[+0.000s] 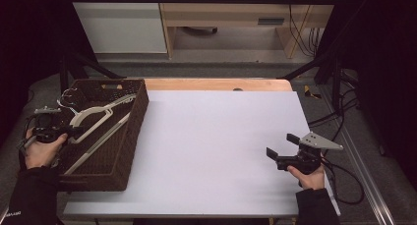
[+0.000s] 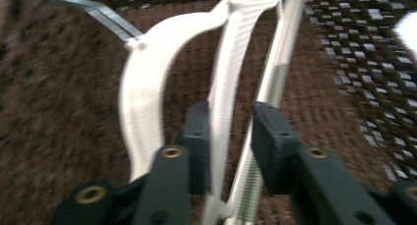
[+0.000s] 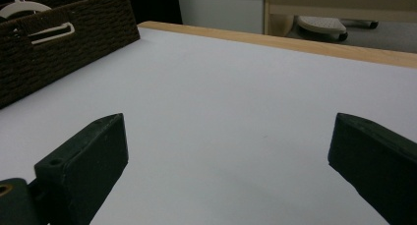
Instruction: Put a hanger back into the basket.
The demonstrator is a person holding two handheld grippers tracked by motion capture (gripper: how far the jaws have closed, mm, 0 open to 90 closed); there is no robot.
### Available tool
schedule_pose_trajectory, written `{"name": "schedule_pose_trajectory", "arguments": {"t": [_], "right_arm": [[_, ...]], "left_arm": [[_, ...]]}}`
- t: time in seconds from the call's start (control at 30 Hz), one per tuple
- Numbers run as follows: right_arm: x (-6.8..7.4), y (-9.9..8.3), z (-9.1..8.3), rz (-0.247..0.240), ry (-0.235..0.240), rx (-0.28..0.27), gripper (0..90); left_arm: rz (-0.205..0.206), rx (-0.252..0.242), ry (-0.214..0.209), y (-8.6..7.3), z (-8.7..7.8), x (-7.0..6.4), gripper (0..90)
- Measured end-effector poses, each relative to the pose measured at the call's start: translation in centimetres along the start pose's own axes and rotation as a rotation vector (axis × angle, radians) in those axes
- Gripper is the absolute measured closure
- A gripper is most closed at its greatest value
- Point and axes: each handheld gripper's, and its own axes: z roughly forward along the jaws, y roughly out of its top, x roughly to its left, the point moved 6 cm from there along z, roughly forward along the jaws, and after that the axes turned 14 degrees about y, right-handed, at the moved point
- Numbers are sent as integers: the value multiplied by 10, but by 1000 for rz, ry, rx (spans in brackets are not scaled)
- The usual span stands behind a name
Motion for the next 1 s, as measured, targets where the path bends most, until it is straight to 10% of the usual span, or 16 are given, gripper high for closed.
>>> {"name": "schedule_pose_trajectory", "arguments": {"t": [0.2,0.47,1.0], "right_arm": [[1,-1,2,0,6,2,21],[0,0,1,-3,6,-5,20],[3,5,-6,-12,19,-35,16]], "left_arm": [[-50,25,53,-2,-1,8,556],[-36,-167,13,14,-33,-10,370],[54,-464,-263,18,-97,-111,75]]}}
